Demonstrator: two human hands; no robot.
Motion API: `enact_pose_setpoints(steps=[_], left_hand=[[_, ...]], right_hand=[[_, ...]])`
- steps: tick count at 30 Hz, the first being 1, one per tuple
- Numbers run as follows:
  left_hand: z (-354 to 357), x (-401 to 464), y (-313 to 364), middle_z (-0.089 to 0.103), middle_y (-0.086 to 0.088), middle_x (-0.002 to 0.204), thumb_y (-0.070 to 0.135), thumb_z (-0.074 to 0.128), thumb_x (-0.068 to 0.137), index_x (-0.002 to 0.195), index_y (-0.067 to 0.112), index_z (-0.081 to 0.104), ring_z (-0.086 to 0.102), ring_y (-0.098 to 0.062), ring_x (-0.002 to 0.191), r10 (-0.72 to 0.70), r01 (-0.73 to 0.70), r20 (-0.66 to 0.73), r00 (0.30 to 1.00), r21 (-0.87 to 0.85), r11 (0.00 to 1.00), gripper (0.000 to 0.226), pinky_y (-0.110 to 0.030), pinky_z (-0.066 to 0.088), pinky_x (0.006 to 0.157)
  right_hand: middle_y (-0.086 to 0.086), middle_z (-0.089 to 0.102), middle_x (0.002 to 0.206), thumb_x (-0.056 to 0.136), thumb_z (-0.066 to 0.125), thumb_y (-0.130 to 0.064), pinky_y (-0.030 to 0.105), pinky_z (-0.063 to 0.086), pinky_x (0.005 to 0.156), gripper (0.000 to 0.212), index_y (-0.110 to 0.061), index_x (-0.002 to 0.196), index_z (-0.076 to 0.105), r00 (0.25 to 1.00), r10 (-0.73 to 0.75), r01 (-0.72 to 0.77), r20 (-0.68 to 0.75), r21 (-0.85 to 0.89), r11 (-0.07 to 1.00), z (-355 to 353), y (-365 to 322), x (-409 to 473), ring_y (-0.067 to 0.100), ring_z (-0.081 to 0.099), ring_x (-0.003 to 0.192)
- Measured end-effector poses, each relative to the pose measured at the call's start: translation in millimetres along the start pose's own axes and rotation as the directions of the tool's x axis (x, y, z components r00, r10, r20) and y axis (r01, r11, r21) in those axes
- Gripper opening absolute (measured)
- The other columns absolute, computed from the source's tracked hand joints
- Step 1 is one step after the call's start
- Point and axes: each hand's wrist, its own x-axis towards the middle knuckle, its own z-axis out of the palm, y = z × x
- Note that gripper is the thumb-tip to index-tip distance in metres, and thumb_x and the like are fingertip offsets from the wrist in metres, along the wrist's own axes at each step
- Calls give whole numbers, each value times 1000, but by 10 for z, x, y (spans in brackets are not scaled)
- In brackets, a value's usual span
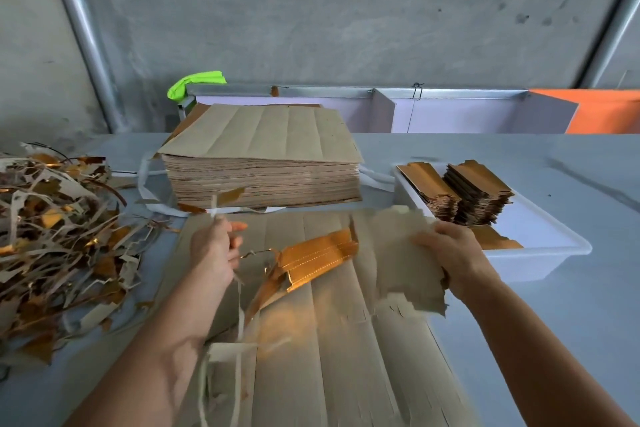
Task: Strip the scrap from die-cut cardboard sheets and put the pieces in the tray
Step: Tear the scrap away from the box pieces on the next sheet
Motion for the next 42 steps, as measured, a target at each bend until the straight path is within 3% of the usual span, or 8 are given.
enact_pose_setpoints(steps=[3,9,16,19,26,34,39,42], left_hand=[[-37,-5,-91,48,-1,60,35,36,102,82,10,64,33,-7,39,2,1,-68,998,55,999,42,-14,22,30],[93,-163,-265,63,-6,73,32,38,101,75,9,62,50,-20,60,-183,172,223,957,67,983,43,-26,39,50],[189,-289,-405,67,-26,101,36,32,102,88,8,53,66,-41,82,-321,431,460,828,-155,889,37,-40,54,61],[225,-280,-387,68,-26,97,37,31,102,87,10,53,69,-39,78,-237,448,499,834,-360,819,38,-42,58,63],[273,-127,249,65,-22,108,37,27,103,105,10,54,67,-39,94,169,297,478,862,-745,597,39,-46,58,74],[621,-334,399,64,-29,112,39,25,103,109,7,54,67,-42,96,211,388,564,799,-750,535,43,-46,57,78],[654,-482,327,65,-28,110,40,27,102,99,7,58,65,-42,101,229,461,683,694,-666,587,45,-48,54,84],[662,-579,271,64,-28,111,39,30,102,91,5,61,65,-43,101,222,470,734,642,-606,642,47,-47,57,79]], right_hand=[[9,59,93,85,65,-10,33,48,52,7,-12,84,58,996,51,-45,-78,75,996,-51,38,17,25,57,78],[6,52,111,86,49,10,38,55,64,56,-26,129,47,989,-146,144,8,-233,962,1,42,-77,25,55,92],[16,63,117,93,45,-6,34,48,92,28,0,111,66,983,-10,146,184,-743,654,239,41,-262,28,59,105],[20,64,114,90,52,-9,31,48,78,25,2,108,66,989,58,55,138,-699,713,299,55,-266,27,58,92],[19,64,108,93,51,-15,36,50,89,27,4,102,68,995,-26,81,93,-656,750,277,-15,-200,31,60,101],[6,59,89,79,58,-66,24,38,53,65,-4,100,62,979,156,-72,128,-497,865,829,-99,-124,16,54,74],[10,60,107,85,51,-62,29,40,74,64,-5,112,59,993,110,-65,52,-534,843,1169,-54,53,25,55,98],[5,55,86,84,64,-45,27,40,72,37,-9,80,55,986,163,-114,47,-527,842,1231,-73,146,22,55,89]])
